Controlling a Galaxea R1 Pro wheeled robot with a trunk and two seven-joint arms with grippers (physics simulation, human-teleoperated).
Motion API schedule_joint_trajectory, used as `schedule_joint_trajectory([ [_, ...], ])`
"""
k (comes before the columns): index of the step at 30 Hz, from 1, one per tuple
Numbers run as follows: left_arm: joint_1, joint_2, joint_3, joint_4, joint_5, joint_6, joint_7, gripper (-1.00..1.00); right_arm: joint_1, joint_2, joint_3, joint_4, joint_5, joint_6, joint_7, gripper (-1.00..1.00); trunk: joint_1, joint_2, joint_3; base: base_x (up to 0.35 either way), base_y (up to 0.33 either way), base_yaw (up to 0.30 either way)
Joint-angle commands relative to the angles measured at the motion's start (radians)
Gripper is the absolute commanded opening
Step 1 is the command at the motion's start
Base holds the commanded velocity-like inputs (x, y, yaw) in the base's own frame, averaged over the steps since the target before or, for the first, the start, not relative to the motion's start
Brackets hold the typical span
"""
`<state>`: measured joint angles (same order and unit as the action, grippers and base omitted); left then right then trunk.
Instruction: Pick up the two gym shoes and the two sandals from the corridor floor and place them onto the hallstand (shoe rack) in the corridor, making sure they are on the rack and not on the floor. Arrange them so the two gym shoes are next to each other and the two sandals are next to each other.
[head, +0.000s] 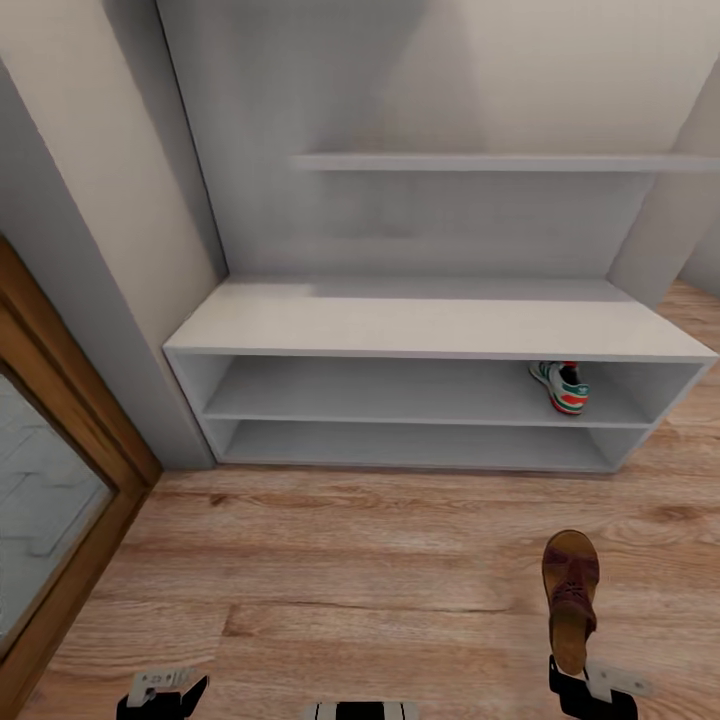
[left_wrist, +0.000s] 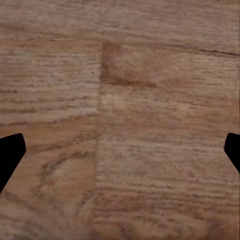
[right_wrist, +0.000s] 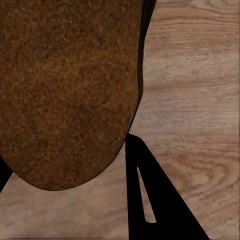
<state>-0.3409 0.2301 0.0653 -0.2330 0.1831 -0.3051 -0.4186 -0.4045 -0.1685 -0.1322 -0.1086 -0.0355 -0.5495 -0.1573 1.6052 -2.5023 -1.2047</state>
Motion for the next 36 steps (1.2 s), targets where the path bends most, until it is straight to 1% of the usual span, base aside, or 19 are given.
schedule_joint_trajectory([
  [1,-0.001,-0.002,0.007,-0.001,0.005,0.001,-0.010,1.00,-0.001,0.000,-0.002,0.001,-0.005,-0.004,0.001,-1.00,0.000,0.000,-0.001,0.000,0.091,0.000],
  [5,-0.001,-0.006,0.006,-0.008,0.005,-0.002,-0.011,1.00,-0.001,0.006,0.000,-0.003,-0.004,-0.001,0.003,-1.00,0.000,0.000,-0.001,0.000,0.047,0.000],
  [8,-0.001,-0.010,0.005,-0.011,0.004,-0.024,-0.014,1.00,-0.002,0.033,0.010,-0.010,0.008,0.006,0.003,-1.00,0.000,0.000,-0.001,0.000,0.016,0.000],
  [9,-0.001,-0.012,0.003,-0.012,0.003,-0.043,-0.016,1.00,-0.002,0.054,0.017,-0.022,0.020,0.017,0.002,-1.00,0.000,0.000,-0.001,0.000,0.008,0.000],
  [12,-0.001,-0.019,0.000,-0.013,0.000,-0.070,-0.020,1.00,-0.002,0.090,0.030,-0.058,0.048,0.056,0.001,-1.00,0.000,0.000,-0.001,0.000,0.005,0.000],
  [13,-0.001,-0.025,-0.001,-0.014,-0.002,-0.084,-0.026,1.00,-0.002,0.115,0.037,-0.093,0.071,0.101,0.000,-1.00,0.000,0.000,-0.001,0.000,0.003,0.000],
  [16,-0.001,-0.032,-0.004,-0.015,-0.004,-0.098,-0.049,1.00,-0.003,0.151,0.043,-0.158,0.109,0.199,-0.001,-1.00,0.000,0.000,-0.001,0.000,0.002,0.000],
  [17,-0.001,-0.033,-0.005,-0.015,-0.004,-0.104,-0.074,1.00,-0.003,0.174,0.045,-0.209,0.132,0.277,-0.002,-1.00,0.000,0.000,-0.001,0.000,0.000,0.000],
  [20,-0.001,-0.030,-0.002,-0.014,0.000,-0.109,-0.123,1.00,-0.002,0.209,0.048,-0.291,0.157,0.405,-0.004,-1.00,0.000,0.000,-0.001,0.000,0.000,0.000],
  [21,-0.001,-0.028,0.001,-0.012,0.001,-0.112,-0.161,1.00,-0.003,0.233,0.049,-0.346,0.167,0.489,-0.004,-1.00,0.000,0.000,-0.001,0.000,0.000,0.000],
  [23,-0.001,-0.024,0.002,-0.009,0.002,-0.114,-0.198,1.00,-0.004,0.257,0.050,-0.398,0.174,0.568,-0.005,-1.00,0.000,0.000,-0.001,0.000,0.000,0.000],
  [24,-0.001,-0.020,0.003,-0.006,0.002,-0.115,-0.230,1.00,-0.007,0.279,0.050,-0.445,0.178,0.641,-0.006,-1.00,0.000,0.000,-0.001,0.000,0.000,0.000],
  [27,0.002,-0.012,0.004,-0.004,0.003,-0.116,-0.265,1.00,-0.018,0.312,0.050,-0.505,0.181,0.737,-0.006,-1.00,0.000,0.000,-0.001,0.000,0.000,0.000],
  [28,0.007,-0.006,0.005,-0.003,0.004,-0.117,-0.278,1.00,-0.033,0.331,0.051,-0.535,0.182,0.791,-0.007,-1.00,0.000,0.000,-0.001,0.000,0.000,0.000],
  [29,0.010,-0.004,0.005,-0.004,0.004,-0.117,-0.283,1.00,-0.042,0.340,0.051,-0.547,0.183,0.816,-0.007,-1.00,0.000,0.000,-0.001,0.000,0.000,0.000],
  [30,0.013,-0.002,0.005,-0.004,0.005,-0.117,-0.287,1.00,-0.052,0.343,0.051,-0.557,0.184,0.839,-0.008,-1.00,0.000,0.000,-0.001,0.000,0.000,0.000],
  [32,0.020,0.002,0.005,-0.007,0.005,-0.118,-0.295,1.00,-0.086,0.343,0.051,-0.576,0.184,0.897,-0.016,-1.00,0.000,0.000,-0.001,0.000,0.000,0.000],
  [33,0.022,0.003,0.005,-0.007,0.005,-0.118,-0.297,1.00,-0.098,0.343,0.051,-0.579,0.184,0.913,-0.022,-1.00,0.000,0.000,-0.001,0.000,0.000,0.000],
  [36,0.030,0.006,0.006,-0.006,0.005,-0.132,-0.302,1.00,-0.158,0.343,0.051,-0.587,0.184,0.970,-0.065,-1.00,0.000,0.000,-0.001,0.000,0.000,0.000],
])
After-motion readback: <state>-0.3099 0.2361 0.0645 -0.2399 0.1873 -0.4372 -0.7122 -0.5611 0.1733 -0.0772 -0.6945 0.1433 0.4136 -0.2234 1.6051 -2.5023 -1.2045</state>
